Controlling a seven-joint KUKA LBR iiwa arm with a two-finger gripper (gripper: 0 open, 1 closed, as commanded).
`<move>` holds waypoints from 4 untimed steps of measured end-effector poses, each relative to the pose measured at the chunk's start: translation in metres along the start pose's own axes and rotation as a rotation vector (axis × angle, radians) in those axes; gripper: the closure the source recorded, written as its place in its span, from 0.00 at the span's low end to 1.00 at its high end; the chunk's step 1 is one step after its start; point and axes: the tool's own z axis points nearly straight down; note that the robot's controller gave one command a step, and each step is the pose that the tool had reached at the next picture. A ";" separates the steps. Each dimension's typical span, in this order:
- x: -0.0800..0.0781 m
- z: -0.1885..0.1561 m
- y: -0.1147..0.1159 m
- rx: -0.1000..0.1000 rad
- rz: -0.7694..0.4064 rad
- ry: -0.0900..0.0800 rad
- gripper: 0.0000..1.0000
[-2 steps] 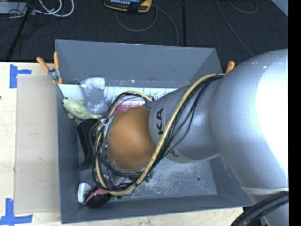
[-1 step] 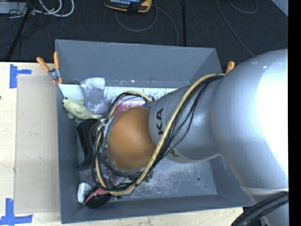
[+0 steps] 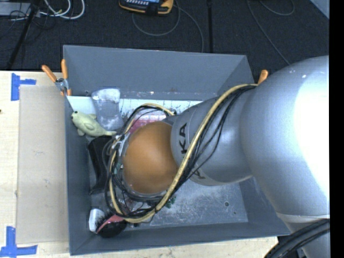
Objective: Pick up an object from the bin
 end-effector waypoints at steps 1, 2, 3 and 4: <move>0.000 -0.005 0.000 -0.001 0.001 0.002 1.00; 0.001 -0.014 0.001 -0.002 0.002 0.004 1.00; 0.001 -0.027 0.001 -0.002 0.001 0.004 1.00; 0.001 -0.041 0.001 -0.004 0.002 0.007 1.00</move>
Offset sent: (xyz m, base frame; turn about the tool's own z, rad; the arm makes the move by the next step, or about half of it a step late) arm -0.0001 0.0000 0.0492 0.0000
